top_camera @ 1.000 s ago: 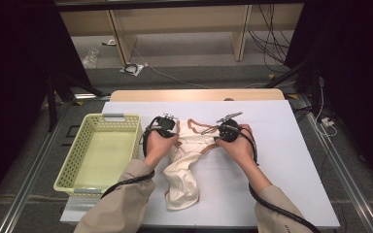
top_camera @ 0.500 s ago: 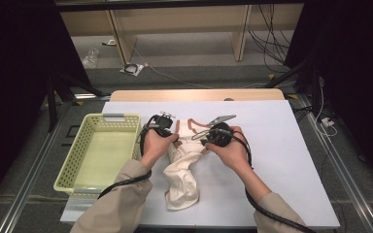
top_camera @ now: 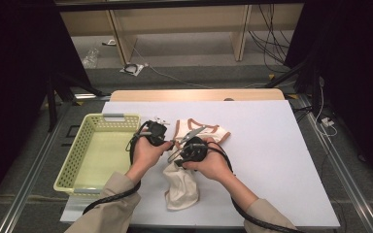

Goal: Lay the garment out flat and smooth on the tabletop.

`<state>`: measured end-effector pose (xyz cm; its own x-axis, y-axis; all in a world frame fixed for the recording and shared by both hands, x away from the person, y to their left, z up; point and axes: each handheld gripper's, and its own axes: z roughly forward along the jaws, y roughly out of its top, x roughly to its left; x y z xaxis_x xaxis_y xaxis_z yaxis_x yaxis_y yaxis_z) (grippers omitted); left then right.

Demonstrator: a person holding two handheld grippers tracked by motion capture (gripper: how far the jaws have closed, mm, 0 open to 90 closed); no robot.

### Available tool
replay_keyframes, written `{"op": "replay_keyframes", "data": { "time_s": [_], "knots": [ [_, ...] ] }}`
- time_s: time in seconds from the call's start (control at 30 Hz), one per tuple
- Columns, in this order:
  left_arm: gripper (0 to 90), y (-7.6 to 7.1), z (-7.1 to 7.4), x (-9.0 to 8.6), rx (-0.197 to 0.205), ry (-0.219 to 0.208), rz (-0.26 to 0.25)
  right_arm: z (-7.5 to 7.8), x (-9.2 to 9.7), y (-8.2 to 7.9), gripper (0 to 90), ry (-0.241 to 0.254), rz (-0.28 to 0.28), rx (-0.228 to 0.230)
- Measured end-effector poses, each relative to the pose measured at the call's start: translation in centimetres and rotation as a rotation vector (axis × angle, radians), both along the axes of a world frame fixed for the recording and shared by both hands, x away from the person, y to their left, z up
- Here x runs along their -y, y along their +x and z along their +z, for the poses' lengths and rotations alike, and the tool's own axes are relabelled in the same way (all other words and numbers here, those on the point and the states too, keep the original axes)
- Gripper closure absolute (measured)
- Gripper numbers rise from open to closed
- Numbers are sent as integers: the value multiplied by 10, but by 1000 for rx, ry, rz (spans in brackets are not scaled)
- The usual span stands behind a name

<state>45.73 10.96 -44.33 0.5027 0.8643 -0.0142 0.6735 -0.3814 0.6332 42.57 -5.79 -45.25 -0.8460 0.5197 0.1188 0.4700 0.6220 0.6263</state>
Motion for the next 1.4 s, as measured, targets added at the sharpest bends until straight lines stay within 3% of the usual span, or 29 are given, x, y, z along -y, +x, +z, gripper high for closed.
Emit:
{"op": "replay_keyframes", "data": {
  "time_s": [0.13,0.23,0.4,0.57,0.83,1.03,1.1,1.17,1.27,1.33,1.4],
  "knots": [
    [534,-2,-5,-2,-11,4,-6,-10,-1,-2,854,-30,-22,-22],
    [546,-5,-6,-3,-9,4,-14,-10,3,-4,899,-21,-23,-2],
    [574,-17,-4,-6,-7,10,-47,5,27,-9,900,45,-66,42],
    [601,-37,-4,-3,-23,-3,-118,14,60,-22,900,60,-91,52],
    [623,-64,-13,6,-78,6,-224,-1,100,-42,900,24,-119,24],
    [622,-79,-20,8,-121,19,-278,-14,119,-45,900,-53,-140,18],
    [619,-81,-22,7,-137,18,-285,-14,122,-46,888,-84,-147,-19],
    [620,-81,-24,5,-160,6,-292,-11,123,-45,826,-74,-149,24],
    [625,-82,-27,5,-175,15,-299,4,117,-46,767,-39,-163,66],
    [629,-85,-28,7,-185,20,-311,15,107,-47,745,-23,-143,96],
    [626,-87,-29,8,-177,29,-318,22,93,-49,727,4,-109,88]
  ]
}}
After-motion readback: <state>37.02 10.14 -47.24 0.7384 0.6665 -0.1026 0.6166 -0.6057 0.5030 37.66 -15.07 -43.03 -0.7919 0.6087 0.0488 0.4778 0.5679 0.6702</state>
